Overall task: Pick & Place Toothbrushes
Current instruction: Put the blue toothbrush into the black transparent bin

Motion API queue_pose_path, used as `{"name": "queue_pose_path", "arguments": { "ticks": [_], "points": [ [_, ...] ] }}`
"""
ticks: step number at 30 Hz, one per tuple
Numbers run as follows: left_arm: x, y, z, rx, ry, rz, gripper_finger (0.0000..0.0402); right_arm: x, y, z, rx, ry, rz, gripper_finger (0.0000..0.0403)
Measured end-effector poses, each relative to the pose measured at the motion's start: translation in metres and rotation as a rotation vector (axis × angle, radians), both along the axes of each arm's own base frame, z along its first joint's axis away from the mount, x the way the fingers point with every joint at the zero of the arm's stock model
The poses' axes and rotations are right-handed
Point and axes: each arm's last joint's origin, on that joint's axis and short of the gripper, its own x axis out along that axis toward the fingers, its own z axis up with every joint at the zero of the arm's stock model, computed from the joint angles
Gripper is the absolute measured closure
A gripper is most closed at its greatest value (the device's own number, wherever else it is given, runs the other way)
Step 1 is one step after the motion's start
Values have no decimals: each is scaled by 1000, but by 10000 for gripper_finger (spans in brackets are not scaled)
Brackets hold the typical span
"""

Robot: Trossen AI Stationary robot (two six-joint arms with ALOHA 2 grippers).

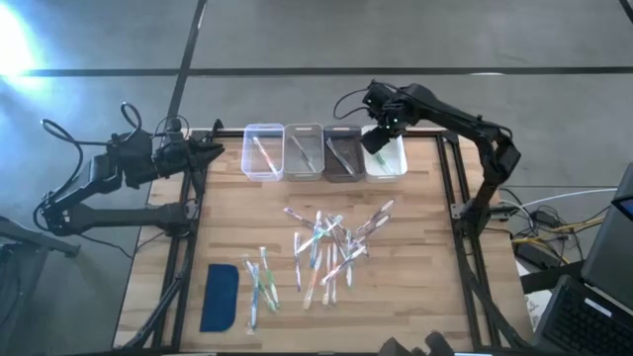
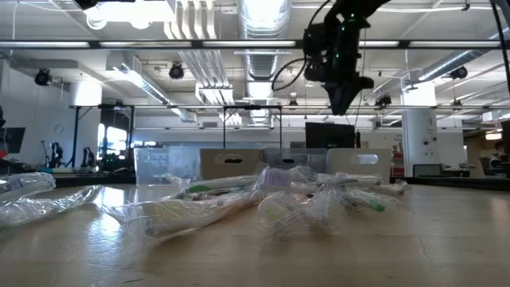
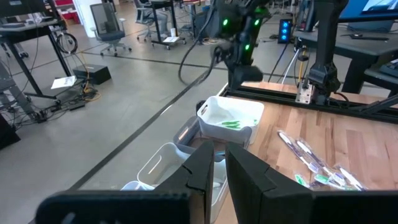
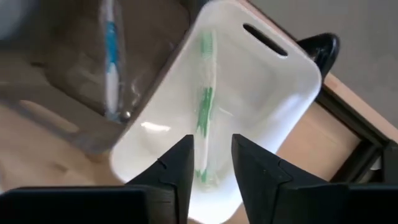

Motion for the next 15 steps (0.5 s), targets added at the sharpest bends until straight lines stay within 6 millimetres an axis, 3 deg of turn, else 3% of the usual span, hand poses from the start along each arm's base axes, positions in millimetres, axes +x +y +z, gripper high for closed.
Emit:
{"name": "queue_pose_path", "arguments": {
  "ticks": [15],
  "points": [
    [0,0,0,0,0,0,355,-38,87,84,-131,-281,83,364]
  ]
}}
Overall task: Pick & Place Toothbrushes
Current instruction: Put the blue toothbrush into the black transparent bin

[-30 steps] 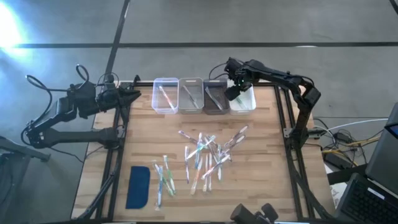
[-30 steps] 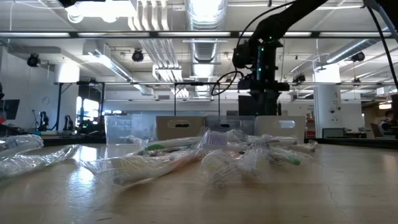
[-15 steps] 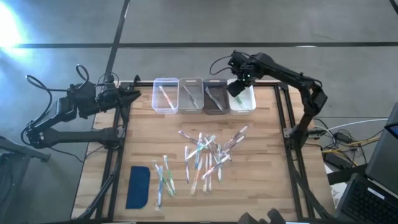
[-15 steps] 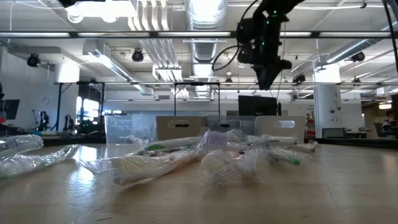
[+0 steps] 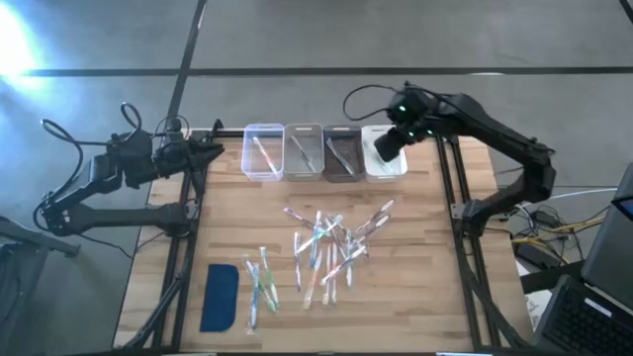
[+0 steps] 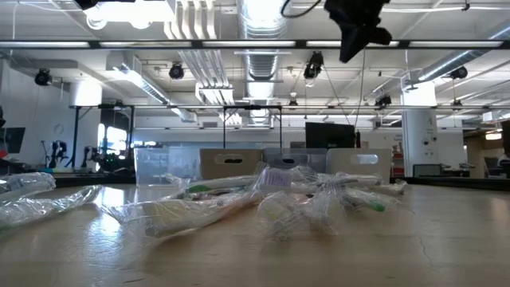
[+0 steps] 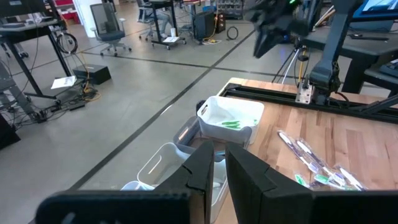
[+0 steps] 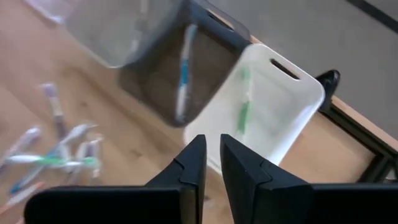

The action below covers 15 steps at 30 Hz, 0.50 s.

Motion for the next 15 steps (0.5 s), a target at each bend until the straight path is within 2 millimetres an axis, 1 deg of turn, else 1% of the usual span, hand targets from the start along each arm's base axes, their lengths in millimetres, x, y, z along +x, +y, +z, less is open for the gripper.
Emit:
{"name": "queue_pose_path", "arguments": {
  "ticks": [7,15],
  "points": [
    [0,0,0,0,0,0,355,-23,42,20,-37,-92,115,377],
    [1,0,3,7,-28,0,355,-41,73,35,-63,-170,236,394]
  ]
}}
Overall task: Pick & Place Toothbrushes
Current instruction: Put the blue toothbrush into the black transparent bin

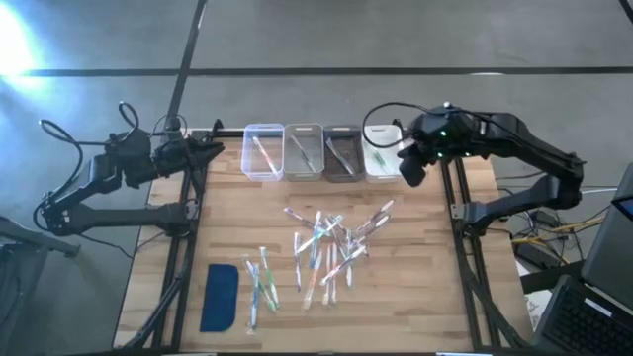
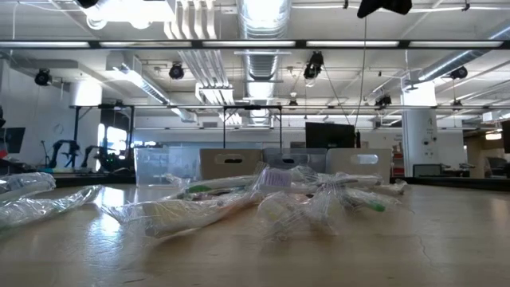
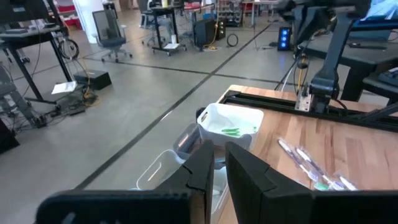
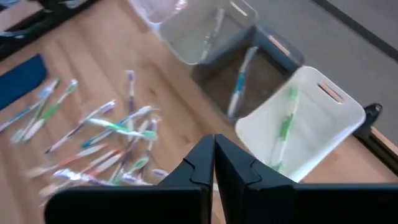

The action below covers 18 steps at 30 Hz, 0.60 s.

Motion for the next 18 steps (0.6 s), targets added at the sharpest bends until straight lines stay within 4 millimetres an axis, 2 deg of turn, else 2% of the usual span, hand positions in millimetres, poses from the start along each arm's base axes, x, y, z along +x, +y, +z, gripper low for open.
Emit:
{"name": "queue_pose_path", "arguments": {
  "ticks": [6,18],
  "points": [
    [0,0,0,0,1,0,355,-9,15,6,-14,-38,60,394],
    [9,2,-3,-11,28,1,355,-28,37,12,-175,-52,92,394]
  ]
}}
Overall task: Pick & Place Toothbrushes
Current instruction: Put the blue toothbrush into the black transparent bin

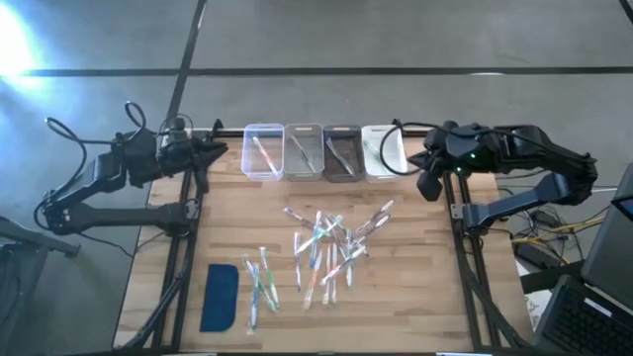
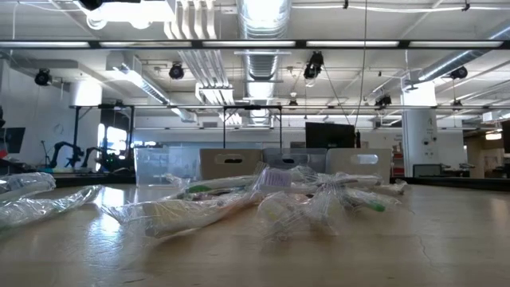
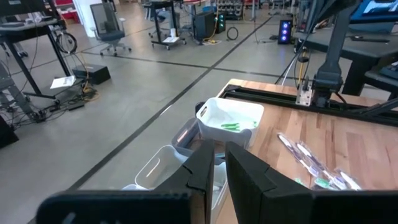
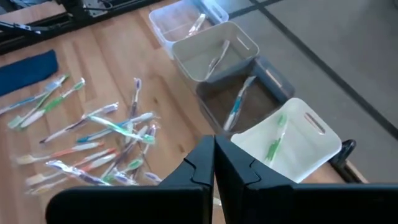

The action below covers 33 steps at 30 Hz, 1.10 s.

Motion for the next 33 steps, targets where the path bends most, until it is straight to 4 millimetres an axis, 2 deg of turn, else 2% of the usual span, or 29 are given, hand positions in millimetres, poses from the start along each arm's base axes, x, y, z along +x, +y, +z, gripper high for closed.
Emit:
{"name": "queue_pose_path", "arguments": {
  "ticks": [6,11,16,20,23,33],
  "points": [
    [4,1,-1,-5,14,0,355,-13,2,-6,15,-10,-5,394],
    [6,2,-2,-8,20,0,355,-14,1,-21,-27,38,-38,394],
    [6,1,-2,-8,20,0,355,-13,0,-31,-206,198,123,394],
    [6,1,-2,-11,17,2,355,-11,0,-38,-231,228,162,394],
    [6,1,-2,-39,3,10,355,-20,0,-44,-268,250,200,394],
    [8,2,-3,-37,13,-10,345,-50,0,-76,-278,82,178,394]
  ]
}}
